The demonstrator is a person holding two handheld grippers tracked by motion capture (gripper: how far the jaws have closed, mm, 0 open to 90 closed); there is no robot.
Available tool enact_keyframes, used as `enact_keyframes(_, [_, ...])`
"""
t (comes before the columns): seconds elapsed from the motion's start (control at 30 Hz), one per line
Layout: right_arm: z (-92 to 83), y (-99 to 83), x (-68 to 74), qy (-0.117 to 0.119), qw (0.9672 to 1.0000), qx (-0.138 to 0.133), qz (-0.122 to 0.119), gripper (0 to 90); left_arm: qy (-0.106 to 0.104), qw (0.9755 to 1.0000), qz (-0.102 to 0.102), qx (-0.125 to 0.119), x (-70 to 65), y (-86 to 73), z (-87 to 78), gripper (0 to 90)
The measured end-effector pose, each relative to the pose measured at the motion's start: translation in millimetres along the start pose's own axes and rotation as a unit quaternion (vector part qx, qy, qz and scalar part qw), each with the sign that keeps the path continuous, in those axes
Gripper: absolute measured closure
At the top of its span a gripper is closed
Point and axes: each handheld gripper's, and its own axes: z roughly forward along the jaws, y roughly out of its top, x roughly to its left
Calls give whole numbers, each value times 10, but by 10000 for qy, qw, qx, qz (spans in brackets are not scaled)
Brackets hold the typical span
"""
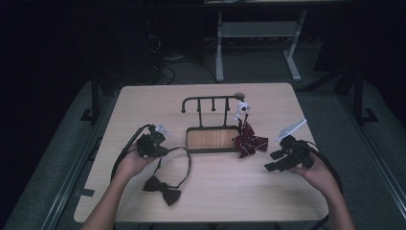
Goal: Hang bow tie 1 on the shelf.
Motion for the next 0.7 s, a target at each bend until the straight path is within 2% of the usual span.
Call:
enact_keyframes(0.2, [-5, -10, -10, 28, 10000, -40, 2, 398, -169, 9998, 21, -98, -23, 7, -104, 900])
enact_keyframes(0.5, [16, -13, -19, 62, 10000, -16, 18, 397, -206, 9994, 231, -119, -75, 13, -301, 900])
enact_keyframes(0.7, [27, -12, -18, 72, 10000, -14, 29, 397, -309, 9989, 329, -129, -109, 26, -407, 900])
